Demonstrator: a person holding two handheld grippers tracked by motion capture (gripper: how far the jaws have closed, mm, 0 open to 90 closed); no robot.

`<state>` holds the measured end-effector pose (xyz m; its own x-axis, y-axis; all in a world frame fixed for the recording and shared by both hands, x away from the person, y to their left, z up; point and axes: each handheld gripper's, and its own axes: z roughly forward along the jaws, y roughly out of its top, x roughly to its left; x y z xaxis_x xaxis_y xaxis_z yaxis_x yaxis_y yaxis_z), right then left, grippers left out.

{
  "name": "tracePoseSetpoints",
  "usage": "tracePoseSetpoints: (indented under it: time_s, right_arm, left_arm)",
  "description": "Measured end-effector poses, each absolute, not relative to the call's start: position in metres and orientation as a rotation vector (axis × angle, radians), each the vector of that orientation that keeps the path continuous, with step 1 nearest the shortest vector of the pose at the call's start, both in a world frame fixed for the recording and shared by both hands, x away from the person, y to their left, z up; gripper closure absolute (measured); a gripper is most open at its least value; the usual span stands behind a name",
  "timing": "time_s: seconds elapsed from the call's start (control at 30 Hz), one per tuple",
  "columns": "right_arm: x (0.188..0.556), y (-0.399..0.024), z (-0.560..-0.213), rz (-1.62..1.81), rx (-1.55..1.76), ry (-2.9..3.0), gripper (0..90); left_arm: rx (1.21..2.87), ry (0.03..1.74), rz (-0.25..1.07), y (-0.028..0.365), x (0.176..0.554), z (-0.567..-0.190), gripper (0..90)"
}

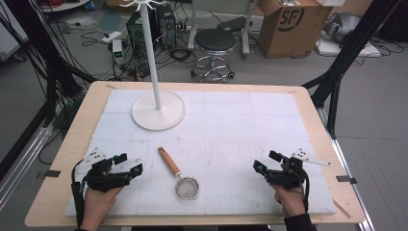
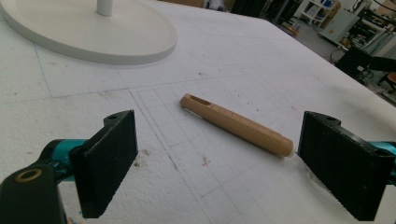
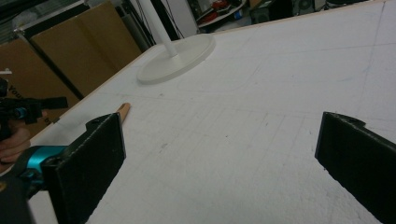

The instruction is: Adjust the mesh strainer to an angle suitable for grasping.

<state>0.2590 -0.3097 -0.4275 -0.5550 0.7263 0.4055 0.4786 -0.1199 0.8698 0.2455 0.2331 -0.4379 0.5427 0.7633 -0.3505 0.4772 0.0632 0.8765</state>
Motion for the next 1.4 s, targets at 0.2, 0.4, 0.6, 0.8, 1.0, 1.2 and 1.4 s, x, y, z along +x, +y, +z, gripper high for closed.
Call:
tracePoseSetpoints:
  time_s: [0.2, 0.4, 0.6, 0.8, 1.0, 1.2, 1.4]
  right_arm:
    - [0.259, -0.309, -0.427, 1.740, 1.356, 1.935, 0.4]
    - [0.259, -0.307, -0.427, 1.736, 1.361, 1.933, 15.8]
    - [0.261, -0.304, -0.428, 1.749, 1.391, 1.931, 47.2]
    - [0.263, -0.298, -0.426, 1.734, 1.374, 1.948, 59.9]
    - [0.265, -0.294, -0.424, 1.720, 1.366, 1.974, 71.8]
    - [0.271, -0.289, -0.425, 1.692, 1.367, 2.010, 78.9]
    - [0.275, -0.279, -0.423, 1.684, 1.370, 2.038, 85.7]
  left_arm:
    - [1.591, 1.083, 0.303, 0.232, 0.245, -0.438, 12.6]
    - [1.594, 1.084, 0.308, 0.233, 0.244, -0.438, 12.6]
    - [1.597, 1.085, 0.314, 0.233, 0.243, -0.438, 12.8]
    - [1.605, 1.080, 0.321, 0.233, 0.243, -0.438, 13.0]
    - [1.605, 1.087, 0.353, 0.233, 0.242, -0.438, 13.2]
    - [1.608, 1.086, 0.369, 0.233, 0.240, -0.437, 13.2]
    - [1.611, 1.087, 0.381, 0.233, 0.239, -0.436, 13.2]
